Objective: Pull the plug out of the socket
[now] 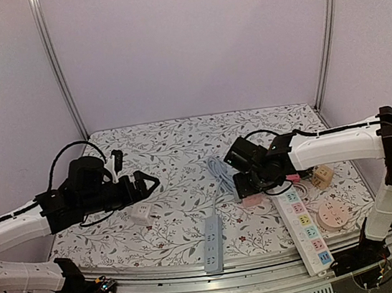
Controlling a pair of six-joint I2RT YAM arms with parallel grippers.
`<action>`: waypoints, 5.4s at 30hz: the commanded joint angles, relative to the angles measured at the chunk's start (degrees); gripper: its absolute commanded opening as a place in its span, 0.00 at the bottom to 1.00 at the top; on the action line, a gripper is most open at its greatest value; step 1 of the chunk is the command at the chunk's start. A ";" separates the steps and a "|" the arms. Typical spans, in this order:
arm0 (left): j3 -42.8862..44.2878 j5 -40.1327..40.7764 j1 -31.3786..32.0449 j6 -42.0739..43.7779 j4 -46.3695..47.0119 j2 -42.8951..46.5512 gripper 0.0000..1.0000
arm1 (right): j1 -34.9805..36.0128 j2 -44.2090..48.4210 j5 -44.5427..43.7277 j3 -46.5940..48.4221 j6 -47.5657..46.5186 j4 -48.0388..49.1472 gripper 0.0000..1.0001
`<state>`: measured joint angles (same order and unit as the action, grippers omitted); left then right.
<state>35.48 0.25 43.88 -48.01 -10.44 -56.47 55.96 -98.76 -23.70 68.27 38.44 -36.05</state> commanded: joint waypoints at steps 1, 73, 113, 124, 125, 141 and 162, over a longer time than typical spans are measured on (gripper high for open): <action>-1.45 1.07 0.86 0.07 0.78 0.95 0.98 | -1.33 -2.71 1.22 2.57 -1.69 -0.63 0.67; 4.31 -7.41 6.96 -7.04 23.71 -24.35 0.97 | 5.40 4.08 5.81 -4.41 4.67 14.27 0.41; 3.89 -5.96 7.85 -5.70 21.25 -23.25 0.98 | 3.27 -18.57 -0.61 12.82 9.13 -1.52 0.66; 3.89 -6.11 7.82 -5.76 20.68 -23.24 0.98 | 1.72 -13.48 7.31 4.73 8.91 11.57 0.32; 4.01 -6.20 7.80 -5.83 20.74 -23.31 0.98 | 1.74 -12.00 7.98 3.55 8.64 13.80 0.31; 6.21 -9.81 7.80 -10.33 30.14 -33.39 0.98 | 2.07 2.86 17.01 -10.97 11.71 34.78 0.27; 7.09 -8.59 7.56 -15.92 36.56 -37.24 0.96 | 5.87 9.58 17.72 -13.27 6.24 38.81 0.27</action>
<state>41.32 -8.43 50.81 -63.00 24.93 -92.33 61.06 -92.92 -5.85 54.81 46.50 -2.46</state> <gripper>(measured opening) 0.969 0.622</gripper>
